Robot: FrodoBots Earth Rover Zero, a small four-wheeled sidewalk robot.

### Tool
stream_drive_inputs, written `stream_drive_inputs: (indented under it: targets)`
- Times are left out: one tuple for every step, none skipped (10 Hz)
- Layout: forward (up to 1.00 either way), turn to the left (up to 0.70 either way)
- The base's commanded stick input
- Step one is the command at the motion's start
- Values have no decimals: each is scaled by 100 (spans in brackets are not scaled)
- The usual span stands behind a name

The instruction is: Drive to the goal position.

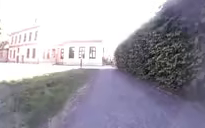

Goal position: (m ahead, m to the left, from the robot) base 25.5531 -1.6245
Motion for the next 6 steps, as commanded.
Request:
stream_drive_inputs:
  targets:
    - [60, 0]
    - [60, 0]
    - [60, 0]
    - [60, 0]
    - [60, 0]
    - [60, 0]
